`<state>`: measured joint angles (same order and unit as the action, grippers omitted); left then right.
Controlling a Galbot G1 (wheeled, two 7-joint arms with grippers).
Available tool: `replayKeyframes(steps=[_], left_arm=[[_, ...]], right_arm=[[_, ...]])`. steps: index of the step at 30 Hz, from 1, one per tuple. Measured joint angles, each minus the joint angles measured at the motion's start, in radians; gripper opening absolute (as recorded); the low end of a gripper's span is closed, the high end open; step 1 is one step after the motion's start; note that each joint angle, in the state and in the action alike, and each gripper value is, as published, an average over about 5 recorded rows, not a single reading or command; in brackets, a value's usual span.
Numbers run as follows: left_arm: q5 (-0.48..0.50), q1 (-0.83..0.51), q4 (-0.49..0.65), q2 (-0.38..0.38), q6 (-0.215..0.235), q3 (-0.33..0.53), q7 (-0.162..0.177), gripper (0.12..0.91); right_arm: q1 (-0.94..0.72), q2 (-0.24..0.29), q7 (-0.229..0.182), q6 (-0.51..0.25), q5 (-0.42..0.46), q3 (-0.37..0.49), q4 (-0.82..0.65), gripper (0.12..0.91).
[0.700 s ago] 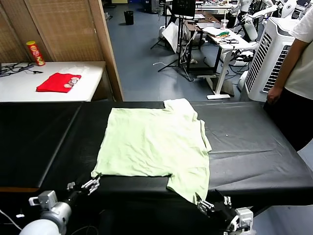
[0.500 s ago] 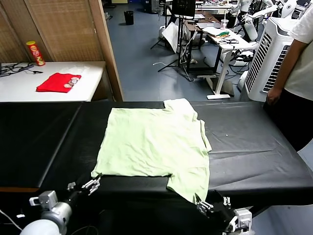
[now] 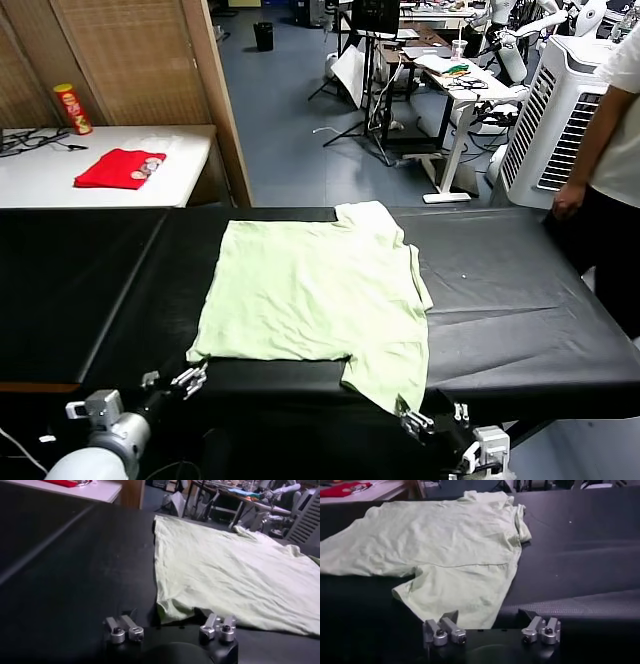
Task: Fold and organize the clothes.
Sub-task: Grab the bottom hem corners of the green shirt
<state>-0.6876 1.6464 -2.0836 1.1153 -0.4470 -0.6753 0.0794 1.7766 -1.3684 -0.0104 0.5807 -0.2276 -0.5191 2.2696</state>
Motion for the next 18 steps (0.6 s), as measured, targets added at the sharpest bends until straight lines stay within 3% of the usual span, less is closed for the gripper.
replayKeyframes(steps=[4, 7, 18], left_arm=[[0.001, 0.006, 0.0, -0.003, 0.006, 0.001, -0.002, 0.231], [0.002, 0.016, -0.011, -0.006, 0.009, 0.001, -0.006, 0.135], [0.026, 0.077, -0.084, -0.015, 0.012, -0.024, 0.001, 0.127]], right_arm=[[0.007, -0.002, -0.005, -0.007, -0.001, -0.004, 0.009, 0.121], [0.013, -0.003, -0.011, -0.012, -0.002, -0.011, 0.02, 0.121], [0.066, -0.002, -0.012, -0.044, -0.032, -0.063, 0.086, 0.121]])
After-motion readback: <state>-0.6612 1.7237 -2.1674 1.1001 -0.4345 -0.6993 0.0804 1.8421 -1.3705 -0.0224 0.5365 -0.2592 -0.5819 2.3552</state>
